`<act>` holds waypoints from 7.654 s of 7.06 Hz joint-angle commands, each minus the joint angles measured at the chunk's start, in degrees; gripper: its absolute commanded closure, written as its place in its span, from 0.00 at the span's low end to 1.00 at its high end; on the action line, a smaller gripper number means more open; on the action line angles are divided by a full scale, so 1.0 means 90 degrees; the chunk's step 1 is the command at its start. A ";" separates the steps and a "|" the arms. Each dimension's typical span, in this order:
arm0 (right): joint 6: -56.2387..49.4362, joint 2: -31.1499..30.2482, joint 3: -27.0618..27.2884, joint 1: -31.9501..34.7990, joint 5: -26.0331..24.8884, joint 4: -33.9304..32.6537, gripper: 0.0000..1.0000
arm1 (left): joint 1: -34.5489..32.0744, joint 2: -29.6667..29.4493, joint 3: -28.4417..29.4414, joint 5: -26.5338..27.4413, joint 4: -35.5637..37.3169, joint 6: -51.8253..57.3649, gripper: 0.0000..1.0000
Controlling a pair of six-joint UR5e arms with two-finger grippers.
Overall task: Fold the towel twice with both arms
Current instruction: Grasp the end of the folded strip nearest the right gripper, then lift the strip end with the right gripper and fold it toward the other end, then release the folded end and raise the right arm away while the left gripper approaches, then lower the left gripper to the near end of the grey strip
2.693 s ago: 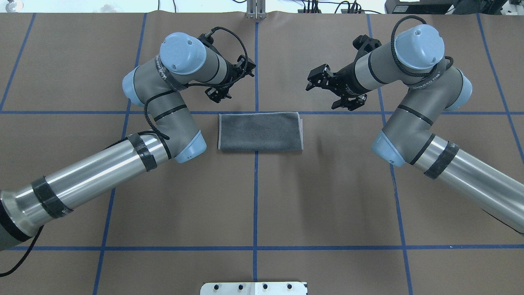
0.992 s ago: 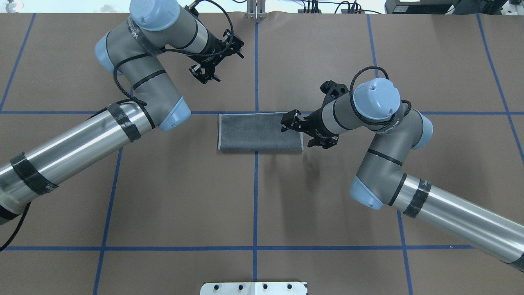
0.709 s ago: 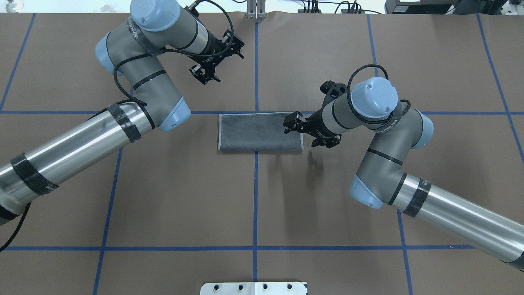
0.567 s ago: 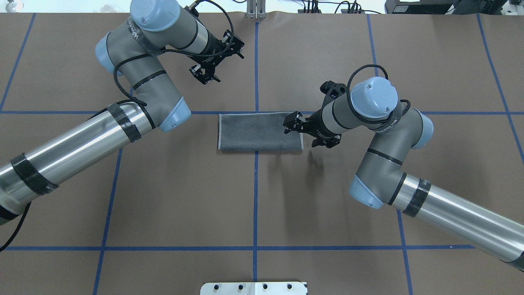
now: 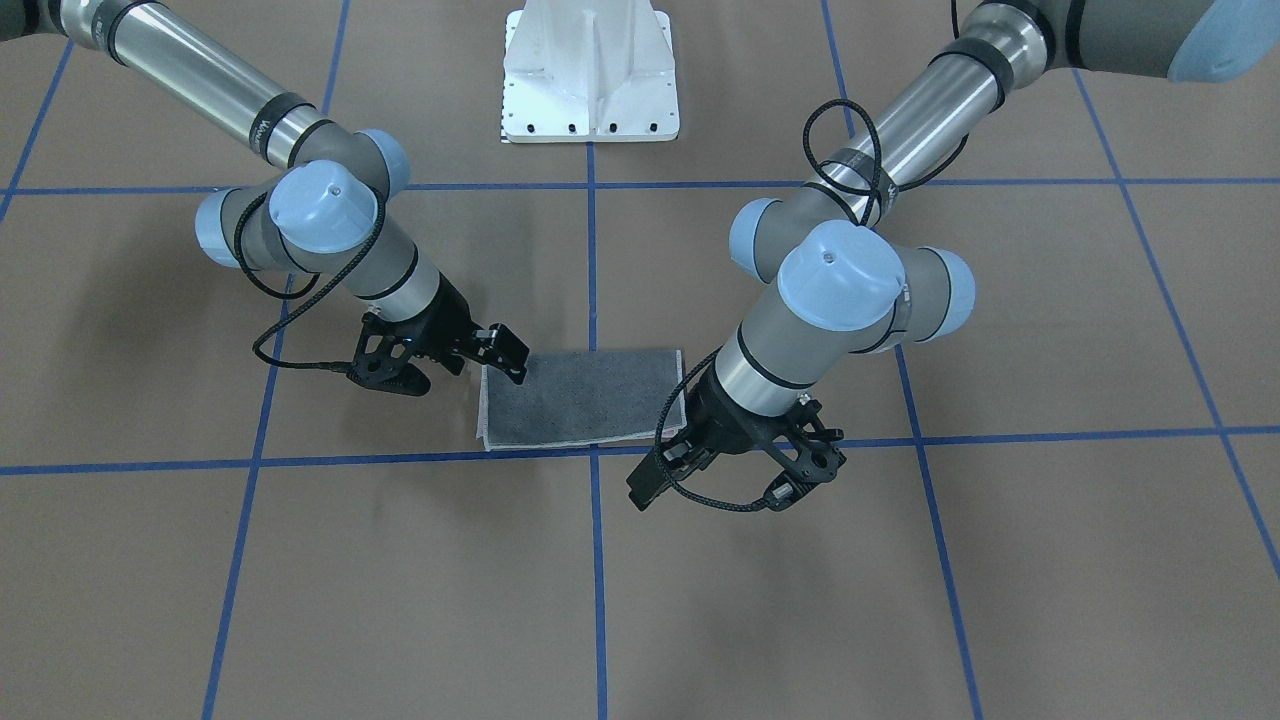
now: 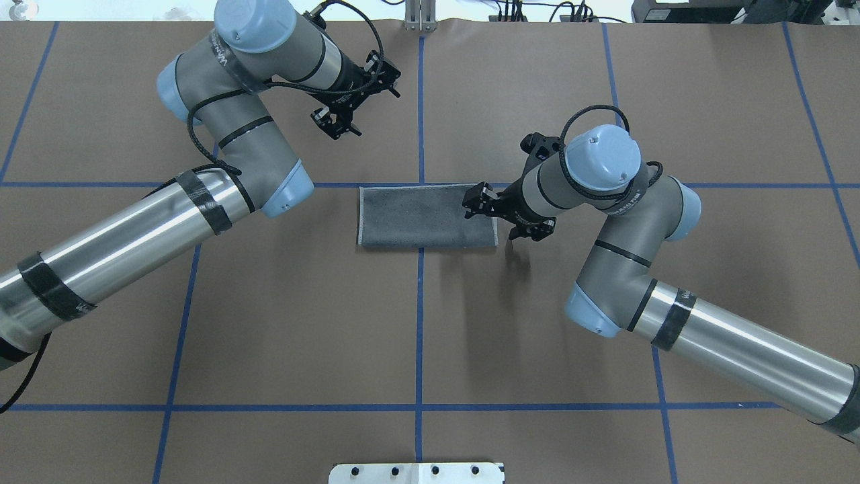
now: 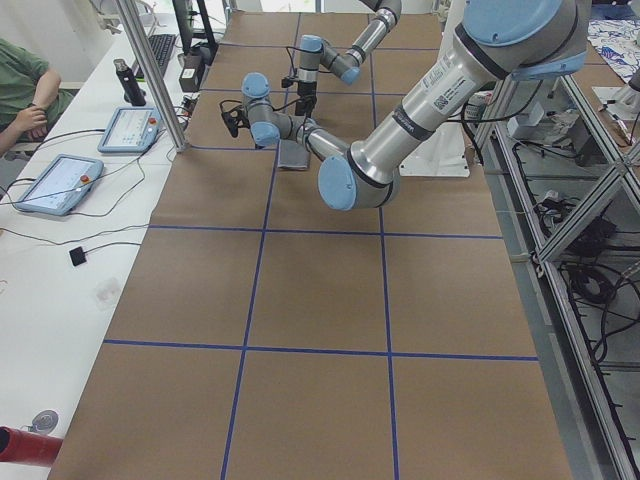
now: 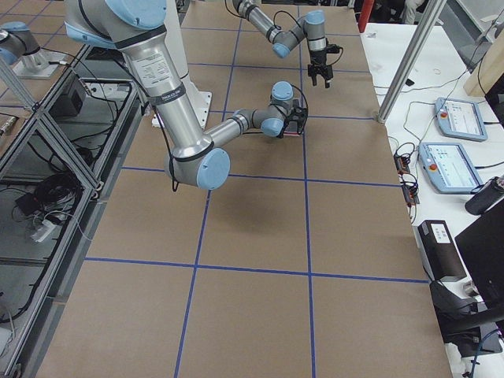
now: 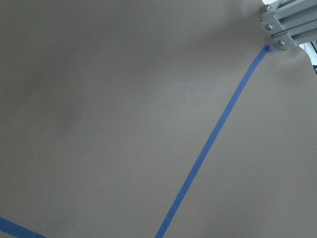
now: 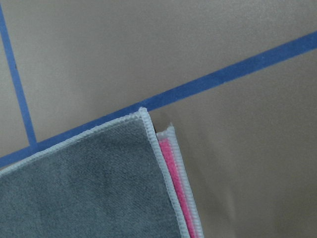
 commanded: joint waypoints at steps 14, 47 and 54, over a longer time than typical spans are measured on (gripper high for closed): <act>0.0018 -0.0052 -0.0004 0.0116 0.0327 0.0084 1.00 | -0.0018 0.0009 0.0000 0.0000 0.0007 0.0046 0.00; 0.1075 -0.0276 0.1402 0.1913 0.2205 -0.0014 0.00 | 0.1149 0.1981 -0.3533 0.0299 0.1021 -0.0977 0.00; 0.0604 -0.0482 0.1256 0.2217 0.2449 -0.0024 0.00 | 0.3477 0.2656 -0.4746 0.2334 0.1989 -0.1653 0.01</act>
